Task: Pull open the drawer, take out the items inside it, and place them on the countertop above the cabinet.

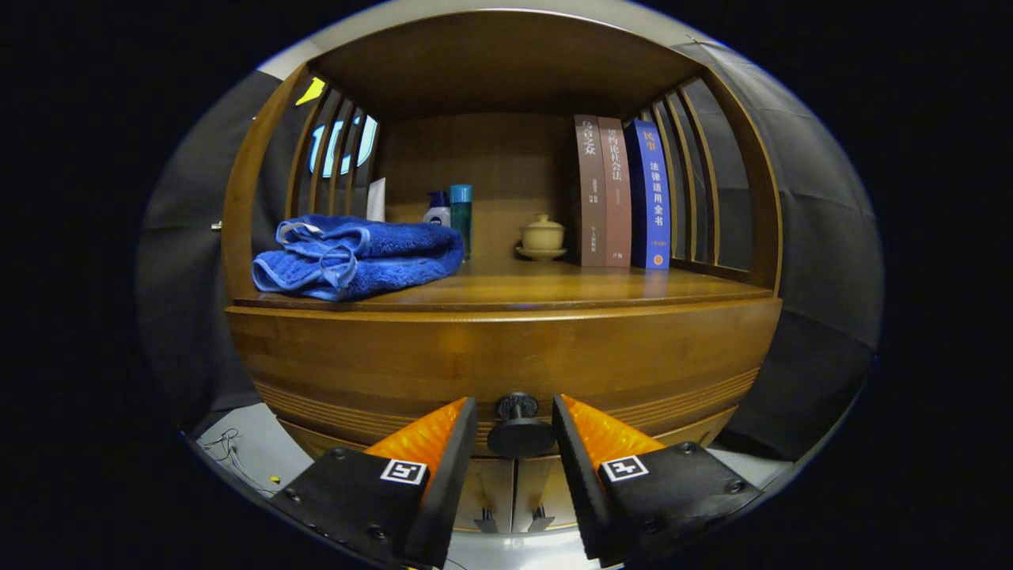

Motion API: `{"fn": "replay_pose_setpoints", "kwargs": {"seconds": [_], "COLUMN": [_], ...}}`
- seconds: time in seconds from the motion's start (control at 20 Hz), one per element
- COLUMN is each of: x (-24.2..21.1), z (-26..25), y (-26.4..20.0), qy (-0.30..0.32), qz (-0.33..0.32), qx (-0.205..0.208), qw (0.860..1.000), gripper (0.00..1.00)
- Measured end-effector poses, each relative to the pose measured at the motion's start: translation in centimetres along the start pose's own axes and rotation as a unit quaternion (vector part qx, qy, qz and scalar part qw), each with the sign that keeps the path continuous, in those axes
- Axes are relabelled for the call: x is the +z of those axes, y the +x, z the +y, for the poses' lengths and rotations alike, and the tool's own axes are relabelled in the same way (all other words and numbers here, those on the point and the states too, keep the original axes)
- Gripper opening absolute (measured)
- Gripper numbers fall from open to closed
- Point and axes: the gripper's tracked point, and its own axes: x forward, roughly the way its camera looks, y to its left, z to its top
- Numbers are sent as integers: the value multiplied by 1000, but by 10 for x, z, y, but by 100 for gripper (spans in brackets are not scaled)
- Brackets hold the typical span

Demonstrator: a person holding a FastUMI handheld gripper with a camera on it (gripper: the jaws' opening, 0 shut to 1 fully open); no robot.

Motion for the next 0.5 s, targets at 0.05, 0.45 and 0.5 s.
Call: {"fn": "replay_pose_setpoints", "kwargs": {"seconds": [0.05, 0.45, 0.5], "x": [-4, -5, -7], "z": [0, -5, -6], "y": [2, 2, 0], "qy": [2, -7, -6], "qz": [3, -3, 0], "qx": [1, 11, 11], "qw": [1000, 1000, 1000], "gripper": [66, 33, 33]}}
